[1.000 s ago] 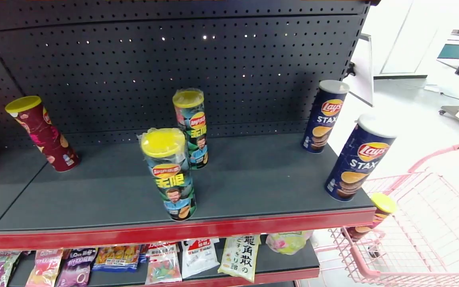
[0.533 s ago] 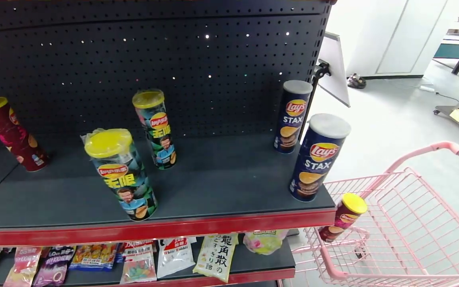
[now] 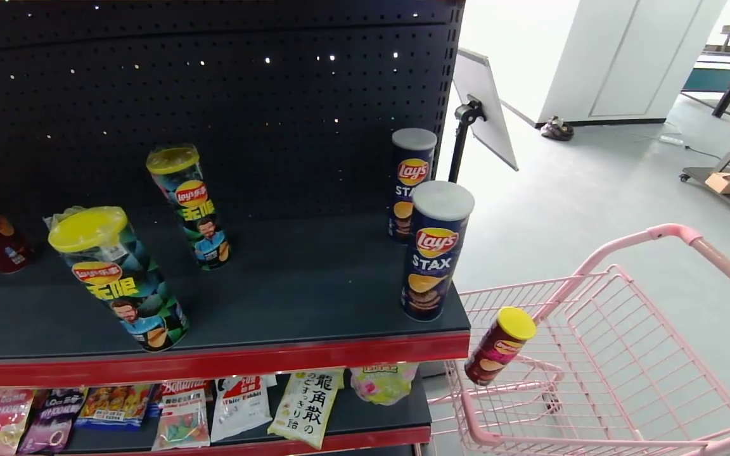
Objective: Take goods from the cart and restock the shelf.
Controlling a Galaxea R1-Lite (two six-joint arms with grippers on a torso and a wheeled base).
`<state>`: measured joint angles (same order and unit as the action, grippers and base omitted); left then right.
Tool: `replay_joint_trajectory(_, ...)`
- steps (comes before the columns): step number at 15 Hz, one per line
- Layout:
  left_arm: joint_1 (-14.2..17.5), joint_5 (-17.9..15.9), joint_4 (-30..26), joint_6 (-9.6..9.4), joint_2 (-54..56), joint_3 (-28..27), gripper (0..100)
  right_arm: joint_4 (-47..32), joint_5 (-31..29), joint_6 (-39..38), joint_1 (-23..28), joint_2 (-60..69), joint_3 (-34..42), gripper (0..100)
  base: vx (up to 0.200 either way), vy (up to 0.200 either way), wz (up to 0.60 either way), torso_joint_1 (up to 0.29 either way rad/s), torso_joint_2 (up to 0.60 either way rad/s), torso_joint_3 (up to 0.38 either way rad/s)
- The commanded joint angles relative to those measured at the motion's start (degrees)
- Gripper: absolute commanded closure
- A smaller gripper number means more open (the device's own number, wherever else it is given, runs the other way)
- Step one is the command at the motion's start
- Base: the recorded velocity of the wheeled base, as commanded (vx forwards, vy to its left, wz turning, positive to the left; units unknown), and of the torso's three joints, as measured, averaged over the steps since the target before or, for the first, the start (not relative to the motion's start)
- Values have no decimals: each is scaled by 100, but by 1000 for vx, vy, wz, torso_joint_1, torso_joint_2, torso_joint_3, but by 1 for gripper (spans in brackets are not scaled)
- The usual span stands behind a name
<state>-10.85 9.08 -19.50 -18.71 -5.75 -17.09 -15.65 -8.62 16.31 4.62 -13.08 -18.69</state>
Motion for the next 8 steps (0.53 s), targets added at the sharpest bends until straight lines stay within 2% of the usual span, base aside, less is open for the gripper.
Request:
replay_joint_trajectory(1, 4, 6, -1, -1, 22, -5, 0, 1, 9, 48, -5, 34, -3, 0, 0, 0, 0, 0, 0, 0)
replay_joint_trajectory(3, 4, 6, -1, -1, 22, -5, 0, -26, 18, 74, -5, 104, 6, 0, 0, 0, 0, 0, 0, 0)
replay_joint_trajectory(7, 4, 6, -1, -10, 22, -5, 0, -43, 168, 74, -5, 113, 49, 0, 0, 0, -600, -1, 2, -2)
replay_joint_trajectory(8, 4, 6, -1, -18, 22, -5, 0, -34, 176, 65, -5, 122, 85, 0, 0, 0, 0, 0, 0, 0)
